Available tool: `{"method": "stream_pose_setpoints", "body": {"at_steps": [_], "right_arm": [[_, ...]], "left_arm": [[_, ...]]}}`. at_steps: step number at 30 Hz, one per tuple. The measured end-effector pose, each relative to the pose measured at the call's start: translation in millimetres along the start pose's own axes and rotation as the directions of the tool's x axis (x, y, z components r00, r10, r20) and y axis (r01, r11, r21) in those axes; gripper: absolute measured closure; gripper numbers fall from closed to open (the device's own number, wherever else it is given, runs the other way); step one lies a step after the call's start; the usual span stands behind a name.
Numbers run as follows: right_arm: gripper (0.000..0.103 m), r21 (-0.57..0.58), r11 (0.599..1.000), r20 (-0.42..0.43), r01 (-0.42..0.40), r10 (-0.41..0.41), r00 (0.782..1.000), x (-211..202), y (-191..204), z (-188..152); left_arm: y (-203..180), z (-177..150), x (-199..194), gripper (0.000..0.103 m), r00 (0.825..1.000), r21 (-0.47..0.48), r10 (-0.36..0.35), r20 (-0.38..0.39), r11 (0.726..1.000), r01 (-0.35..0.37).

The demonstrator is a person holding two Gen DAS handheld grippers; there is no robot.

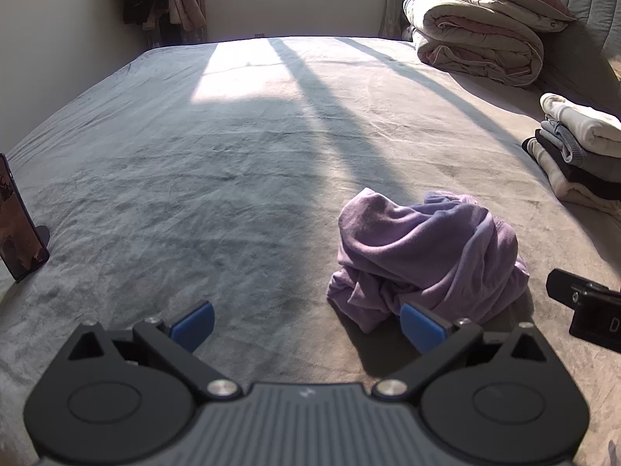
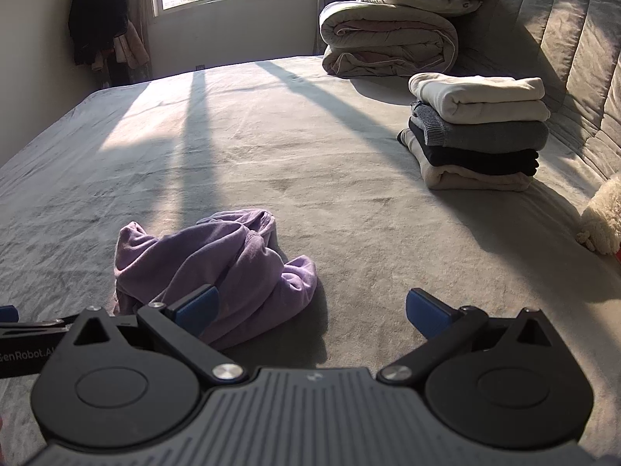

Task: Fold clothes
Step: 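Move both grippers toward the crumpled lavender garment on the bed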

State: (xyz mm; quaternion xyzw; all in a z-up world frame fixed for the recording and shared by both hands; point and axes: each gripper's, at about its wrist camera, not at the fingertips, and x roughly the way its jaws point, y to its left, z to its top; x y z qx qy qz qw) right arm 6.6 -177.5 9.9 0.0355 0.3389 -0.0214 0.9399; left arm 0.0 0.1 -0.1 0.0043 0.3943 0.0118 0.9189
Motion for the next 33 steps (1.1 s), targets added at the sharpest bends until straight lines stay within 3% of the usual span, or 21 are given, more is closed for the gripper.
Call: {"method": "stream_pose_setpoints", "body": {"at_steps": [6, 12, 21, 29, 33], "right_arm": [[0.000, -0.011, 1.000, -0.024, 0.003, -0.003, 1.000, 4, 3, 0], [0.000, -0.009, 1.000, -0.051, -0.015, 0.015, 0.999, 12, 2, 2], [0.000, 0.041, 0.995, -0.056, -0.089, 0.091, 0.994, 12, -2, 16], [0.000, 0.012, 0.999, -0.071, -0.049, 0.049, 0.996, 22, 1, 13], [0.000, 0.013, 0.999, -0.081, -0.049, 0.050, 0.995, 22, -2, 11]], "left_arm": [[-15, 4, 4, 0.001, 0.999, 0.029, 0.033, -0.032, 0.999, -0.033], [-5, 4, 8, 0.001, 1.000, -0.005, 0.014, -0.027, 1.000, -0.014], [5, 12, 7, 0.001, 1.000, -0.019, 0.017, 0.023, 1.000, -0.017], [9, 8, 18, 0.001, 0.999, -0.006, 0.019, -0.041, 1.000, -0.019], [12, 5, 19, 0.001, 0.997, -0.025, -0.020, -0.074, 1.000, 0.018]]}}
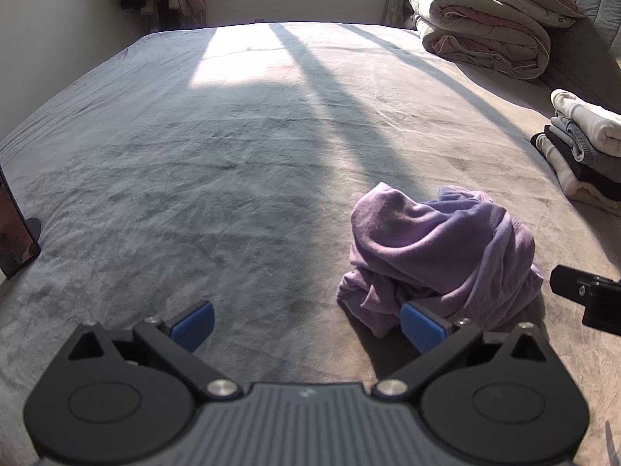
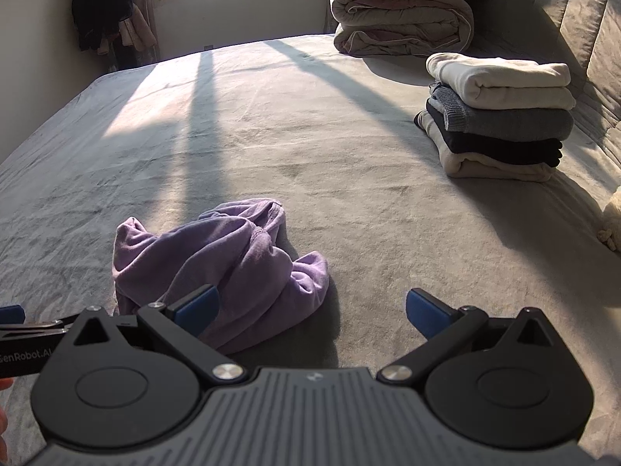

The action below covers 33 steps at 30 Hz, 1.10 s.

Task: Fold clothes
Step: 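Move both grippers toward the crumpled lavender garment on the bed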

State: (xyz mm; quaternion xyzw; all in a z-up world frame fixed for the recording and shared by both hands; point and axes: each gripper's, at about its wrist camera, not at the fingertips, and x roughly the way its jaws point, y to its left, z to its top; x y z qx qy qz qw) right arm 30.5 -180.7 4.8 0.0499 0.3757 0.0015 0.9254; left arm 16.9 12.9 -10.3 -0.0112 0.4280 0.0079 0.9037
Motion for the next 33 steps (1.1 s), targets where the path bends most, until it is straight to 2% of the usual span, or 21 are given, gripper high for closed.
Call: {"method": "stream_pose_setpoints", "body": {"at_steps": [3, 13, 33], "right_arm": [[0.000, -0.005, 1.000, 0.000, -0.005, 0.005, 1.000, -3, -1, -1], [0.000, -0.056, 0.998, -0.002, 0.002, -0.003, 1.000, -7, 4, -5], [0.000, -0.075, 0.997, -0.008, 0.006, -0.007, 1.000, -4, 8, -7]], "left_arm": [[3, 0, 5, 0.001, 0.998, -0.029, -0.040, -0.046, 0.999, 0.039], [3, -3, 10, 0.001, 0.993, -0.052, -0.099, -0.057, 0.994, 0.096], [6, -5, 9, 0.001, 0.993, -0.061, -0.110, -0.044, 0.992, 0.108]]}}
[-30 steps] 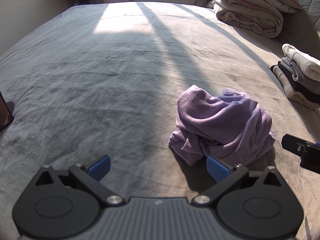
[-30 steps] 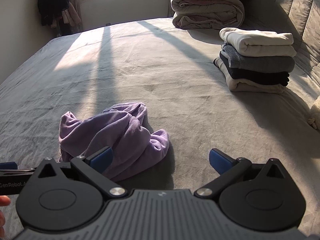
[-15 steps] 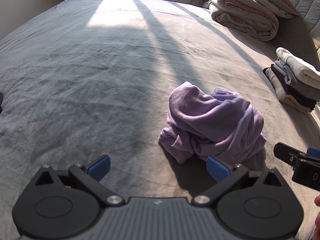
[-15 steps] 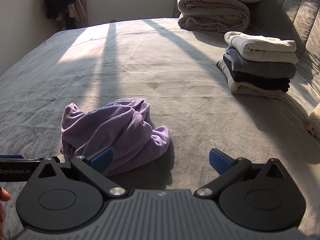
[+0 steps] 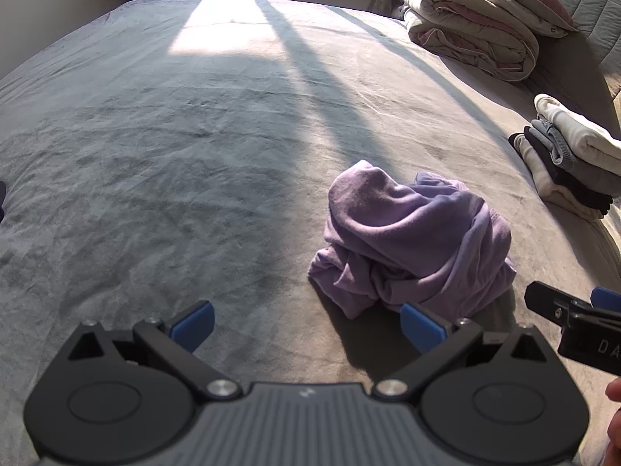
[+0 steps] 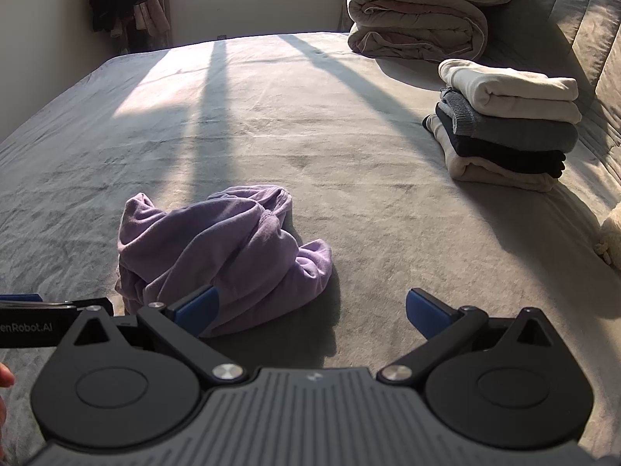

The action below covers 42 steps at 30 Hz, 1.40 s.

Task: Fold clothes
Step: 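Move both grippers toward the crumpled lavender garment on the bed, then grasp the lavender garment with the right gripper while the left gripper grasps another edge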

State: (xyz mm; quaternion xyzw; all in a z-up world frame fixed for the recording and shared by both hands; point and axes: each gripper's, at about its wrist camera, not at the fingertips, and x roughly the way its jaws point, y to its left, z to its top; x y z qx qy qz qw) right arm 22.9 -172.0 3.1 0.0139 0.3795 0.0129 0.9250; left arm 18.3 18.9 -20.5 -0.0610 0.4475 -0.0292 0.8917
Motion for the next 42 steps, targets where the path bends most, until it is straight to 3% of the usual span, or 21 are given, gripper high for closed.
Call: {"method": "stream_pose_setpoints", "body": {"at_steps": [10, 17, 23, 26, 28, 32, 33, 36, 37, 38, 42], "right_arm": [[0.000, -0.002, 1.000, -0.003, -0.008, 0.008, 1.000, 0, -1, 1], [0.000, -0.001, 0.998, -0.028, -0.062, 0.062, 0.998, -2, -2, 19], [0.002, 0.035, 0.981, -0.044, -0.192, 0.194, 0.980, 8, -12, 47], [0.019, 0.099, 0.964, -0.080, -0.247, 0.255, 0.964, 36, -19, 48], [0.031, 0.179, 0.936, -0.066, -0.303, 0.319, 0.946, 50, -26, 41], [0.047, 0.262, 0.866, -0.088, -0.427, 0.462, 0.883, 71, -23, 34], [0.050, 0.248, 0.863, -0.082, -0.441, 0.472, 0.878, 71, -19, 36], [0.072, 0.191, 0.857, -0.074, -0.479, 0.499, 0.863, 70, -8, 37], [0.089, 0.183, 0.853, -0.078, -0.489, 0.508, 0.858, 70, -6, 36], [0.094, 0.178, 0.847, -0.086, -0.500, 0.520, 0.850, 69, -5, 35], [0.096, 0.160, 0.811, -0.148, -0.563, 0.584, 0.798, 67, 0, 24]], "left_arm": [[2, 0, 2, 0.001, 1.000, -0.009, -0.007, -0.010, 1.000, 0.007], [2, 17, 8, 0.002, 0.997, -0.012, -0.034, -0.067, 0.999, 0.033], [11, 32, 16, 0.003, 0.998, -0.030, -0.044, -0.052, 0.999, 0.043], [26, 30, 26, 0.003, 0.997, -0.085, -0.079, 0.001, 0.993, 0.079], [34, 26, 35, 0.005, 0.995, -0.109, -0.101, -0.018, 0.989, 0.098], [50, 23, 47, 0.008, 0.985, -0.149, -0.166, -0.046, 0.976, 0.158], [54, 24, 48, 0.008, 0.983, -0.164, -0.179, -0.038, 0.972, 0.170], [62, 28, 51, 0.010, 0.982, -0.194, -0.189, 0.005, 0.963, 0.186], [63, 29, 52, 0.011, 0.981, -0.198, -0.191, 0.014, 0.962, 0.190], [64, 30, 54, 0.011, 0.980, -0.201, -0.197, 0.018, 0.960, 0.197], [62, 35, 55, 0.013, 0.971, -0.211, -0.238, 0.040, 0.947, 0.241]]}}
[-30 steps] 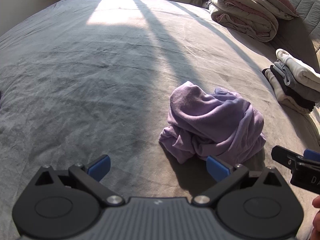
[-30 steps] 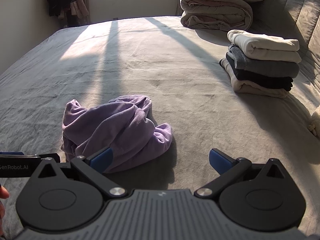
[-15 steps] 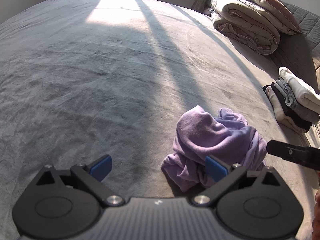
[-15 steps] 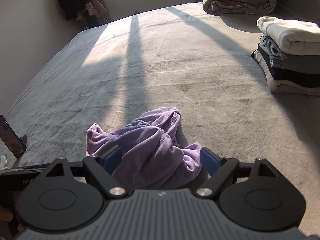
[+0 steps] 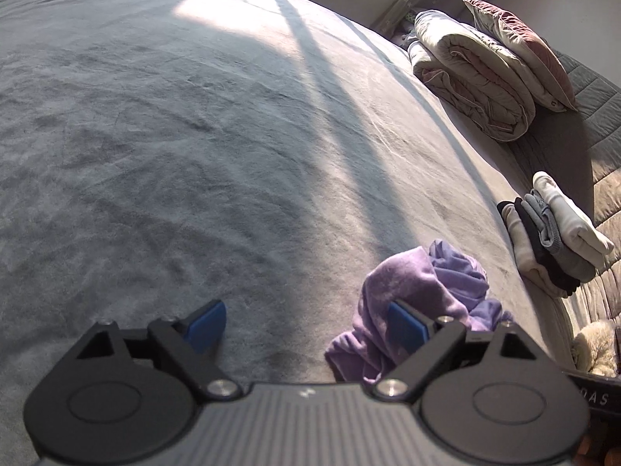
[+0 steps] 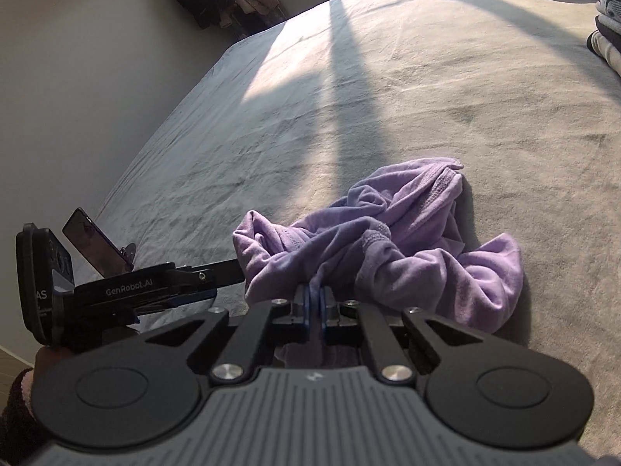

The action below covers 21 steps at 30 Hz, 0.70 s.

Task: Fold clothes
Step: 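Grasp the lavender garment with the right gripper while the left gripper grasps another edge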

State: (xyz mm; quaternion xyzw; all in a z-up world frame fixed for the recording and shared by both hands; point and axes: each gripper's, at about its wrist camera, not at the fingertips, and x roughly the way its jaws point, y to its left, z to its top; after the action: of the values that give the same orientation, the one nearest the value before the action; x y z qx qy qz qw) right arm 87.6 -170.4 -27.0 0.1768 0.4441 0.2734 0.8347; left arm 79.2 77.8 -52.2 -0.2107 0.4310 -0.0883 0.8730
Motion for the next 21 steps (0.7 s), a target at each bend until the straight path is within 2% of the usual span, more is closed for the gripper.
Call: {"method": "stream_pose_setpoints", "body": {"at_steps": [5, 9, 10, 11, 12, 14, 16, 18, 20, 21], "right_arm": [[0.096, -0.037, 0.997, -0.117, -0.061, 0.056, 0.992, 4, 15, -19], [0.096, -0.095, 0.994, -0.215, -0.053, 0.031, 0.976, 5, 24, -36], [0.096, -0.108, 0.993, -0.232, -0.047, 0.021, 0.972, 4, 26, -39], [0.095, -0.120, 0.992, -0.244, -0.042, 0.012, 0.970, 3, 27, -42], [0.094, -0.121, 0.992, -0.232, -0.040, 0.011, 0.973, -3, 27, -42], [0.090, -0.108, 0.993, -0.190, -0.035, 0.014, 0.982, -15, 23, -39], [0.089, -0.084, 0.996, -0.136, -0.031, 0.020, 0.990, -29, 17, -33], [0.082, -0.047, 0.999, -0.080, -0.020, 0.016, 0.997, -41, 8, -26], [0.046, 0.018, 1.000, -0.021, -0.008, 0.009, 1.000, -49, -5, -19], [0.044, 0.046, 0.999, -0.006, -0.012, 0.012, 1.000, -51, -10, -17]], "left_arm": [[-11, 0, -5, 0.013, 0.997, 0.016, -0.067, 0.025, 0.998, 0.067], [-19, -2, -5, 0.019, 0.996, 0.063, -0.080, 0.048, 0.995, 0.076], [-21, -3, -4, 0.026, 0.995, 0.073, -0.084, 0.048, 0.994, 0.080], [-23, -5, -2, 0.037, 0.995, 0.080, -0.092, 0.045, 0.993, 0.088], [-24, -6, -1, 0.043, 0.994, 0.085, -0.102, 0.038, 0.992, 0.099], [-26, -9, 2, 0.069, 0.991, 0.084, -0.131, 0.018, 0.988, 0.129], [-27, -12, 2, 0.086, 0.986, 0.086, -0.166, 0.002, 0.983, 0.165], [-31, -16, -1, 0.090, 0.977, 0.109, -0.213, -0.019, 0.971, 0.214], [-36, -20, -4, 0.091, 0.958, 0.127, -0.283, -0.048, 0.950, 0.287], [-40, -24, -6, 0.092, 0.943, 0.136, -0.324, -0.069, 0.934, 0.331]]}}
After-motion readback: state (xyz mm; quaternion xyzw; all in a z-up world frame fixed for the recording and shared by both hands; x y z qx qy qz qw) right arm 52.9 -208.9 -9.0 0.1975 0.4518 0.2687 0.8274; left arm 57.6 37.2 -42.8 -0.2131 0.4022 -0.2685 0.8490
